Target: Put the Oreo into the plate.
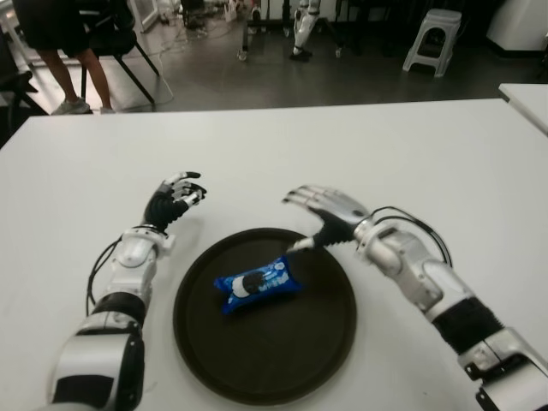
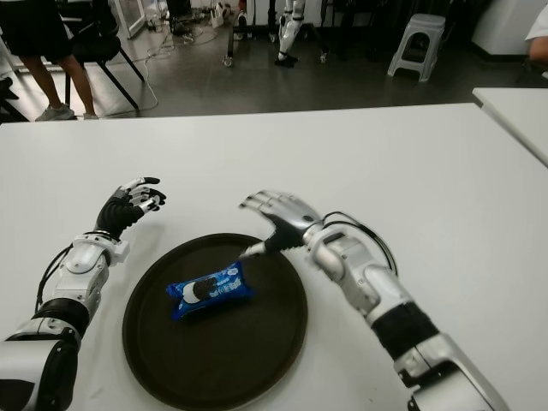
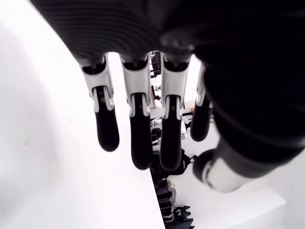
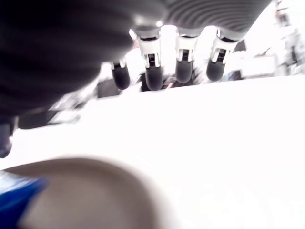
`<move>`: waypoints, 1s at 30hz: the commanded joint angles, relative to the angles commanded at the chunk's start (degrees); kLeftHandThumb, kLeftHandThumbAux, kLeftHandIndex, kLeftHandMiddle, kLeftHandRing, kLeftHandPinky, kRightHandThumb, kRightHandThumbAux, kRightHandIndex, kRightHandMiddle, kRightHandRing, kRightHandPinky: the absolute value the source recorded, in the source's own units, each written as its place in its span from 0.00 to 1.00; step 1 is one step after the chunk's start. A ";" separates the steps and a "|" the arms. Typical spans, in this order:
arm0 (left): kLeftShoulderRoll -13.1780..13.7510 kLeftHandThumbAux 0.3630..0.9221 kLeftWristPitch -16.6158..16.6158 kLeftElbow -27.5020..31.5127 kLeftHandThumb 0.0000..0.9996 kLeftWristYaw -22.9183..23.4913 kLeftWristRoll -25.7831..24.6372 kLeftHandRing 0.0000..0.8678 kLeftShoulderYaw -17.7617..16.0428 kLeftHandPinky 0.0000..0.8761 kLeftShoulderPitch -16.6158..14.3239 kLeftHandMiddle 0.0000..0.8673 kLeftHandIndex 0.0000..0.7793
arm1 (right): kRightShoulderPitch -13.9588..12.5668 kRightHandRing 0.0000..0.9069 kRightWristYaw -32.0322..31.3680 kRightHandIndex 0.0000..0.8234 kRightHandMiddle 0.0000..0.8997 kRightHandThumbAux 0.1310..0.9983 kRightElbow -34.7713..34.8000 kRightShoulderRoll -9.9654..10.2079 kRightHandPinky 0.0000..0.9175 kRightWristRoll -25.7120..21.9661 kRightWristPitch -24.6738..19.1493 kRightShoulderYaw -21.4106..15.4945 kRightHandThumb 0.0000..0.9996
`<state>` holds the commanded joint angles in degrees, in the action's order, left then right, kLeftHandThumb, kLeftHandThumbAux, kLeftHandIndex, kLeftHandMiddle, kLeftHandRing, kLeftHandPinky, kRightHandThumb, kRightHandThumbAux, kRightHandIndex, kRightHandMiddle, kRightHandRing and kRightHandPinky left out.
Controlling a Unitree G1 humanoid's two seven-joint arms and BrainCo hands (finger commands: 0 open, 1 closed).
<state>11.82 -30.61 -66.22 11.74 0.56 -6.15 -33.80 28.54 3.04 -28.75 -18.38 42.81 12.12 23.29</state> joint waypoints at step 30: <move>0.85 0.67 -0.31 -0.73 0.30 0.64 -0.26 0.49 -0.38 0.44 -0.20 0.54 0.40 | 12.22 0.20 -3.56 0.10 0.20 0.51 -45.60 8.29 0.19 -35.38 6.09 -26.60 0.14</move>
<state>12.67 -30.92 -66.95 12.38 0.29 -6.53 -34.00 40.75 -0.52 -74.35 -10.09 7.43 18.21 -3.31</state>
